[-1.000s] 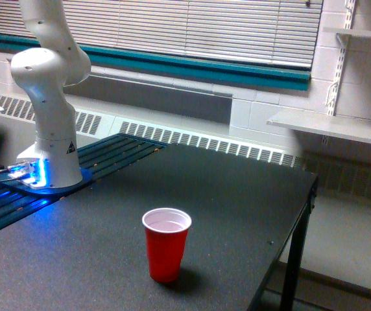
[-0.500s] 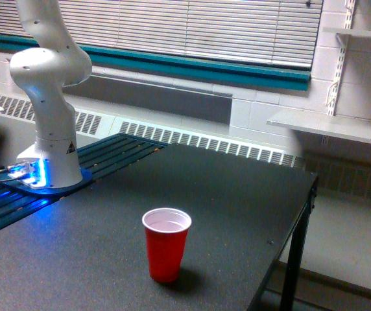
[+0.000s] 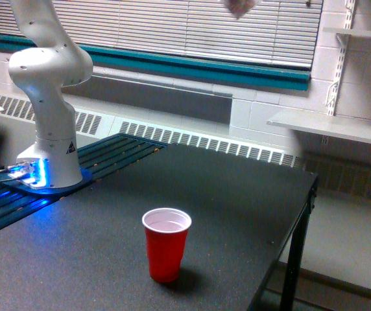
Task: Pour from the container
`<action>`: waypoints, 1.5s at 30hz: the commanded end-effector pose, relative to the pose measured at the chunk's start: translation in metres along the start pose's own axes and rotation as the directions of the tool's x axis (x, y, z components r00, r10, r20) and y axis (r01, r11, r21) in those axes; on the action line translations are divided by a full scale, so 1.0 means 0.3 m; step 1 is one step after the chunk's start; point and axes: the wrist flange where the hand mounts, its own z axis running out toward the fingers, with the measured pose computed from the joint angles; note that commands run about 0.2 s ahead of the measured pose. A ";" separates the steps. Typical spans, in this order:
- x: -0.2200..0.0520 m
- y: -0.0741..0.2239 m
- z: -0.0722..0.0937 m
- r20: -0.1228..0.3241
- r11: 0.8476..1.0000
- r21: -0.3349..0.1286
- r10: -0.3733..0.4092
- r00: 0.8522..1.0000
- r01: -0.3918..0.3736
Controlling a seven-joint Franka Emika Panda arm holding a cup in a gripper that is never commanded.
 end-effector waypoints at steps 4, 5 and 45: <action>-0.059 0.199 0.074 0.032 0.997 -0.072 0.028 0.999 -0.026; -0.064 0.218 0.082 0.038 0.997 -0.077 0.035 0.999 -0.032; -0.370 0.658 0.422 0.262 0.962 -0.268 0.119 0.958 -0.046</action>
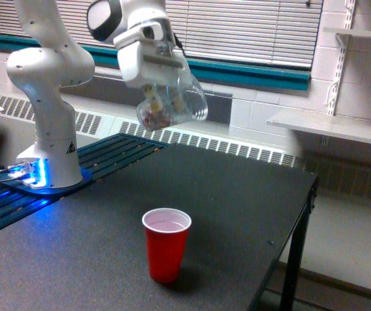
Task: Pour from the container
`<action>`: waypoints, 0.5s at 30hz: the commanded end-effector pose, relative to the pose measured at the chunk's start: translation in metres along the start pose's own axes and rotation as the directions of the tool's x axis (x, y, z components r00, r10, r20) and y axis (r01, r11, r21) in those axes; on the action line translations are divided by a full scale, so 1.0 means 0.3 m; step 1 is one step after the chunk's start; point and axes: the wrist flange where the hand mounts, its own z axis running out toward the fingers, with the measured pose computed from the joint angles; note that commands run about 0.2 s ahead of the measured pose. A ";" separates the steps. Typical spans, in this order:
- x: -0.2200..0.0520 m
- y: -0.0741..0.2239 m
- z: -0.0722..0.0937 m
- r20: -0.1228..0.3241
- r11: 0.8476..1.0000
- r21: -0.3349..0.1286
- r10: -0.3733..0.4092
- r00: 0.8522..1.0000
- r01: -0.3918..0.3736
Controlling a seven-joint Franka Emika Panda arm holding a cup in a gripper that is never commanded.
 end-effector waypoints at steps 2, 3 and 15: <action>-0.015 0.025 0.054 0.017 1.000 -0.008 -0.019 1.000 0.019; -0.017 0.029 0.062 0.022 1.000 -0.009 -0.019 1.000 0.020; -0.041 0.092 0.123 0.063 0.998 -0.061 -0.023 0.998 0.027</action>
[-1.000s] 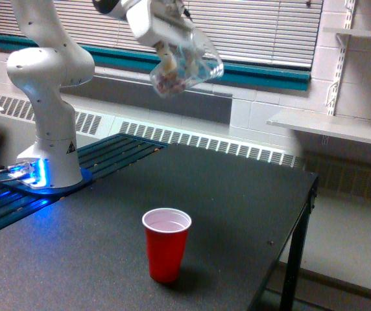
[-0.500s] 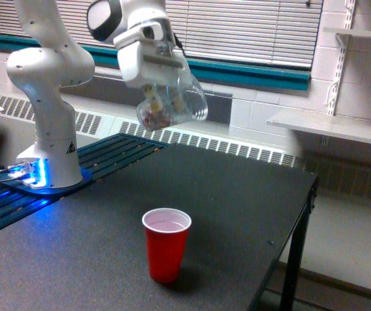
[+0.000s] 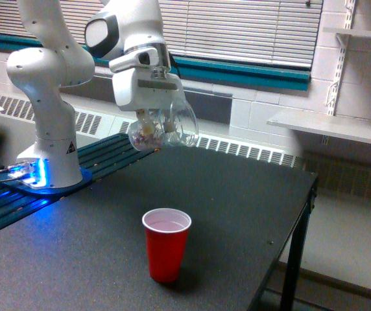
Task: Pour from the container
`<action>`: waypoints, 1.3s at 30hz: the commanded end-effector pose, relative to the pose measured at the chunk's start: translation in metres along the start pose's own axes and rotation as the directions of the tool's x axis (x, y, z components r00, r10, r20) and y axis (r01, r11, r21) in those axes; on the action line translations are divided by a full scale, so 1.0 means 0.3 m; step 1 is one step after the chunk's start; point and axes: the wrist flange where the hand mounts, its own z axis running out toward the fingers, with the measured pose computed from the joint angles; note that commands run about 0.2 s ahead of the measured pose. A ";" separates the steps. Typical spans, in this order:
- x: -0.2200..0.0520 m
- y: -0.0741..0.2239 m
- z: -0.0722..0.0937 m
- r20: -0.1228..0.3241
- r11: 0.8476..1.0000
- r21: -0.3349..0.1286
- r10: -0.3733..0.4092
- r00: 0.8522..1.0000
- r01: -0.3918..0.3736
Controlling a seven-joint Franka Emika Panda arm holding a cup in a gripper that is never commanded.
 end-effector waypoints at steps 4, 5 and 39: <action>-0.010 0.056 0.036 0.034 0.999 -0.041 -0.002 0.999 0.003; -0.012 0.061 0.040 0.042 0.999 -0.045 0.002 0.999 0.000; -0.016 0.154 0.180 0.213 0.985 -0.126 0.143 0.967 -0.118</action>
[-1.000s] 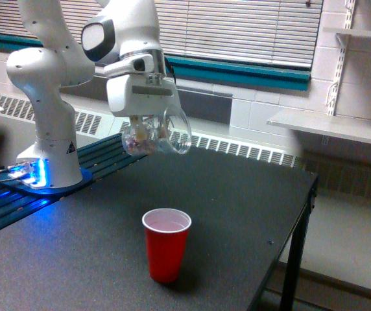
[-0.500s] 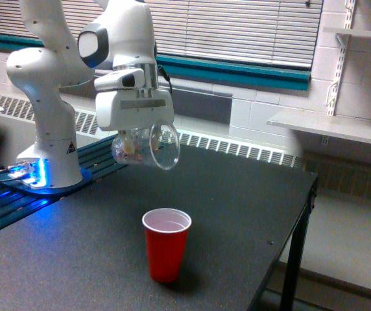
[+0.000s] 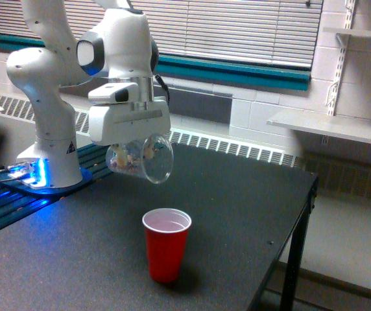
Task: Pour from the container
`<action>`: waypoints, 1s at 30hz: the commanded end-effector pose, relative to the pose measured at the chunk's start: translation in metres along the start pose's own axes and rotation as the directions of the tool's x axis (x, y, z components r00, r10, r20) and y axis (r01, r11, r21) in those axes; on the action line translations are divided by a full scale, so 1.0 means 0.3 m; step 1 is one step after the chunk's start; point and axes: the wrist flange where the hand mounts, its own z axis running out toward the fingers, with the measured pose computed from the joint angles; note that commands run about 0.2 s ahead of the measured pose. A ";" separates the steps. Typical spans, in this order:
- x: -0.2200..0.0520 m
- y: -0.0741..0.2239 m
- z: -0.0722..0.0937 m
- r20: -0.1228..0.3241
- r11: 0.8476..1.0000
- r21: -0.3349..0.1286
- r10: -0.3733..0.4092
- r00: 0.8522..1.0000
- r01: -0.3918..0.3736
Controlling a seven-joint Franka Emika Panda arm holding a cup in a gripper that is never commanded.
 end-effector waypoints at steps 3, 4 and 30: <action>0.030 0.006 0.018 0.031 1.000 -0.017 -0.002 1.000 0.003; 0.033 0.005 0.020 0.032 1.000 -0.018 0.000 0.999 0.000; 0.105 -0.036 0.100 0.142 0.994 -0.100 0.052 0.988 -0.038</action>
